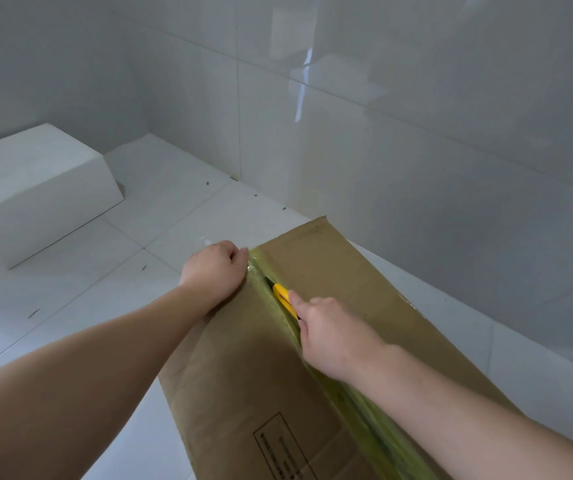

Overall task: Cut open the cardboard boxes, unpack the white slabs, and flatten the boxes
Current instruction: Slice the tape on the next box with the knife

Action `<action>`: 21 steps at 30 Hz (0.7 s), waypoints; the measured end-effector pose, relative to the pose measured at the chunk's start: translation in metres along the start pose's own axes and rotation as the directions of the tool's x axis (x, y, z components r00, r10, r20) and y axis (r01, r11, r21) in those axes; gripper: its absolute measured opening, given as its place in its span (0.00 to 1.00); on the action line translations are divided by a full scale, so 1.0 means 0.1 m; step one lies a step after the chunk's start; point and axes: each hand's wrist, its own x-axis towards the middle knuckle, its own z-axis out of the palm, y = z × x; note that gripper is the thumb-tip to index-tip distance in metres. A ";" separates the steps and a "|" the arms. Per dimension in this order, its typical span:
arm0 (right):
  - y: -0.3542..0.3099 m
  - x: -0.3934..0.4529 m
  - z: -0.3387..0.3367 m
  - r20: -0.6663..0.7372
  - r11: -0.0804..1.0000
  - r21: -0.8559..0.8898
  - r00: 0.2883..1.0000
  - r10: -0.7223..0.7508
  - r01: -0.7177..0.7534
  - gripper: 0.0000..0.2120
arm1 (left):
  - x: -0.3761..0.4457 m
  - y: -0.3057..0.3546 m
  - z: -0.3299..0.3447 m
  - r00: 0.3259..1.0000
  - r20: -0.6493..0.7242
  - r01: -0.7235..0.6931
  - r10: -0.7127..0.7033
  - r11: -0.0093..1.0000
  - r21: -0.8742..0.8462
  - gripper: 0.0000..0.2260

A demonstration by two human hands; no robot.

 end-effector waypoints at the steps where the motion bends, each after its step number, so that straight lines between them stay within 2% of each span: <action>1: 0.00 -0.01 0.00 0.001 1.000 -0.006 1.000 -0.004 0.004 0.30 | 0.01 0.01 -0.01 1.000 0.012 0.015 -0.015 1.000 0.002 0.17; 6: 0.02 -0.07 0.01 0.001 1.000 0.014 1.000 -0.005 0.005 0.30 | 0.04 0.08 -0.02 0.999 0.029 0.019 -0.020 0.999 0.038 0.13; 10: 0.04 -0.13 0.03 0.000 0.999 0.037 1.000 -0.008 0.008 0.29 | 0.05 0.15 -0.05 1.000 0.015 0.013 -0.015 0.990 0.141 0.11; 14: 0.04 -0.18 0.07 0.013 0.998 0.057 1.000 0.001 -0.002 0.28 | 0.07 0.23 -0.03 0.999 0.028 -0.047 0.042 0.970 0.240 0.08; 19: 0.09 -0.26 0.11 0.021 0.998 0.057 1.000 -0.001 0.000 0.28 | 0.04 0.28 0.01 0.993 0.034 -0.118 0.113 0.952 0.283 0.06; 21: 0.10 -0.30 0.12 0.028 0.999 0.054 1.000 -0.001 -0.001 0.28 | 0.02 0.28 0.04 0.989 0.045 -0.145 0.138 0.951 0.274 0.07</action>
